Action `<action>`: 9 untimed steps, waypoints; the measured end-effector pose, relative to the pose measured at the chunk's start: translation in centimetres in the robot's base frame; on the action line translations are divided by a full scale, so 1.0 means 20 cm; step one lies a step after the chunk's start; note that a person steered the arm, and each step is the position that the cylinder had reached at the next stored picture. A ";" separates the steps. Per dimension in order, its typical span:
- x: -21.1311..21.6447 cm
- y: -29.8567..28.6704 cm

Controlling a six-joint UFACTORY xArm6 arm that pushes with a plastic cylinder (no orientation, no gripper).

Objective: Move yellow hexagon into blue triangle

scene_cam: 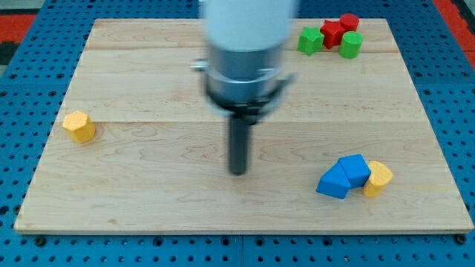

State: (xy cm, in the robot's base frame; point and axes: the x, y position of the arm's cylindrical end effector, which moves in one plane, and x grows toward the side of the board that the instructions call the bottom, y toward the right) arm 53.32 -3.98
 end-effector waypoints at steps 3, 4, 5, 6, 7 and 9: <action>-0.28 -1.32; -0.43 -0.87; -0.46 -0.42; -0.54 -0.15; -0.65 -0.17; -0.80 0.24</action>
State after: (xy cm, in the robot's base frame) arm 37.37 0.76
